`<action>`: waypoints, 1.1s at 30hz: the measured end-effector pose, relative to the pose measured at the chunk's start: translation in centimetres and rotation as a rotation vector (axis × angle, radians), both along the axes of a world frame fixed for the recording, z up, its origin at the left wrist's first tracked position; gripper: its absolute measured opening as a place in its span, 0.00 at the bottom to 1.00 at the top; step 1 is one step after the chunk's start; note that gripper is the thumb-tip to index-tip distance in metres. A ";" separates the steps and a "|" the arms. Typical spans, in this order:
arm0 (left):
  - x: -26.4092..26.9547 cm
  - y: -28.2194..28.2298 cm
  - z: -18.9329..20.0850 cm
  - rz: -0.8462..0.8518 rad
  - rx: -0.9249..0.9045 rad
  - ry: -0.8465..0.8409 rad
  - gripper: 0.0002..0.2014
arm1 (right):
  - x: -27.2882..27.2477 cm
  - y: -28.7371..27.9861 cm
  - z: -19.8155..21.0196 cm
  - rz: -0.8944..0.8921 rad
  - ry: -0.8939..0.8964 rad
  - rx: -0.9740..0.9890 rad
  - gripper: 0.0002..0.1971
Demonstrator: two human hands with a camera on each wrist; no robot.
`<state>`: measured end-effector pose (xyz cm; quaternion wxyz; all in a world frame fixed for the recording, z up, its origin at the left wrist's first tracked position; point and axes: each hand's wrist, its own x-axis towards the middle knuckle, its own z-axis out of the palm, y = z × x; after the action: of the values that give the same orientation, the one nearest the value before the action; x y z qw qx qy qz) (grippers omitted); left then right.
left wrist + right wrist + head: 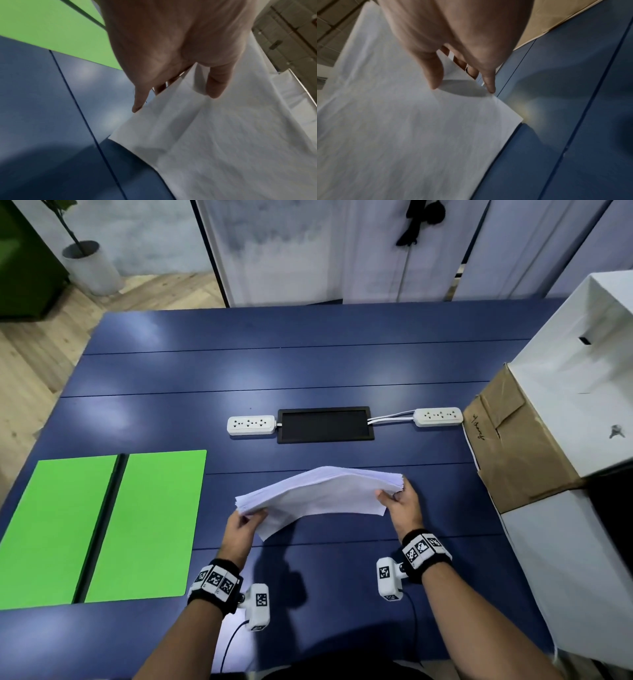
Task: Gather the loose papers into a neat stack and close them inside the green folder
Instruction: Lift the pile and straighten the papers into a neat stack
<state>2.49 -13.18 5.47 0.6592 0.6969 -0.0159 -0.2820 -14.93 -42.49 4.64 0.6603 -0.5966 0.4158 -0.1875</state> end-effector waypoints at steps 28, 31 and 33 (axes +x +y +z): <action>-1.1 -0.8 -0.1 -0.040 0.143 0.024 0.23 | -0.5 0.8 -1.9 0.087 0.213 0.032 0.16; -0.4 -1.2 0.8 -0.062 0.129 -0.075 0.21 | 0.2 0.7 -0.2 0.001 0.105 0.000 0.19; -0.3 -1.6 0.9 -0.074 0.085 -0.099 0.17 | 0.7 1.1 0.6 -0.009 0.055 -0.010 0.19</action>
<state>2.23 -14.79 6.40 0.6167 0.7362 -0.0624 -0.2717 -14.21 -41.41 5.23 0.6448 -0.6030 0.4355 -0.1762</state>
